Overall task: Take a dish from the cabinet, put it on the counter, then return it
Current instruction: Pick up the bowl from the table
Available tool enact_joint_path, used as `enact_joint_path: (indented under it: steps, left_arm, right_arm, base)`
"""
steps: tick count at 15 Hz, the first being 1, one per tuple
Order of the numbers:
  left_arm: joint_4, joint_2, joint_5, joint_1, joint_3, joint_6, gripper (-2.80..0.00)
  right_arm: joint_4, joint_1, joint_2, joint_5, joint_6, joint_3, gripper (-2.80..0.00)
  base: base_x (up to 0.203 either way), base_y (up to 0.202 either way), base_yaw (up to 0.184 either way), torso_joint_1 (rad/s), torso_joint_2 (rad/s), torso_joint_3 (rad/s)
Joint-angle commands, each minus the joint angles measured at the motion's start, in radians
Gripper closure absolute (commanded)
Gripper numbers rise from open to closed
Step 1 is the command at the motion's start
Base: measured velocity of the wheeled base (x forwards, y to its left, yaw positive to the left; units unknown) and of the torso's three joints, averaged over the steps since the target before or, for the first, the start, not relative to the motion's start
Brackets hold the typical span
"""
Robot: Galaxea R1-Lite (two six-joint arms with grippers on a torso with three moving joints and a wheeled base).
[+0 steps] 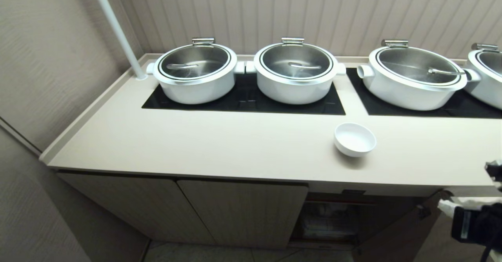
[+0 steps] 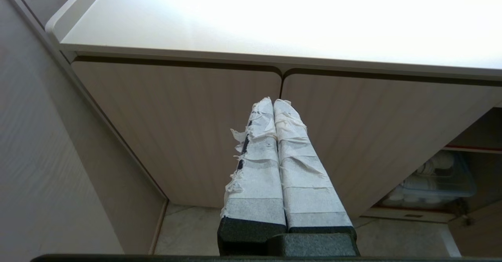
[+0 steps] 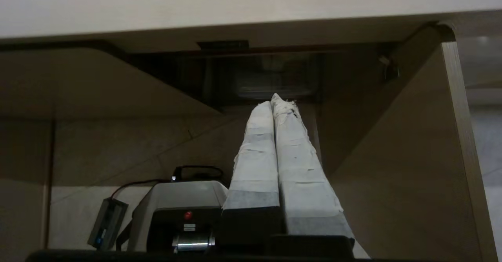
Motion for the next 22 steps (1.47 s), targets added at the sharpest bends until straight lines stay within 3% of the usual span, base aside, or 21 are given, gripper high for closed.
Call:
enact_joint_path:
  steps: [1, 5, 10, 13, 22]
  left_arm:
    - [0.000, 0.000, 0.000, 0.000, 0.001, -0.001, 0.00]
    - [0.000, 0.000, -0.001, 0.000, -0.001, -0.001, 0.00]
    - [0.000, 0.000, 0.000, 0.000, 0.001, -0.001, 0.00]
    - [0.000, 0.000, 0.000, 0.000, -0.001, -0.001, 0.00]
    - [0.000, 0.000, 0.000, 0.000, -0.001, -0.001, 0.00]
  right_arm:
    - [-0.057, 0.003, -0.197, 0.020, -0.023, 0.149, 0.00]
    - [0.040, -0.003, -0.466, 0.070, -0.065, 0.220, 0.00]
    - [0.352, -0.065, -0.890, 0.085, -0.155, 0.228, 0.00]
    - [0.434, -0.096, -1.106, 0.088, -0.179, 0.228, 0.00]
    - [0.447, -0.108, -1.165, 0.082, -0.135, 0.230, 0.00]
  base:
    - [0.000, 0.000, 0.000, 0.000, 0.00, 0.000]
    - [0.000, 0.000, 0.000, 0.000, 0.00, 0.000]
    - [0.000, 0.000, 0.000, 0.000, 0.00, 0.000]
    - [0.000, 0.000, 0.000, 0.000, 0.00, 0.000]
    - [0.000, 0.000, 0.000, 0.000, 0.00, 0.000]
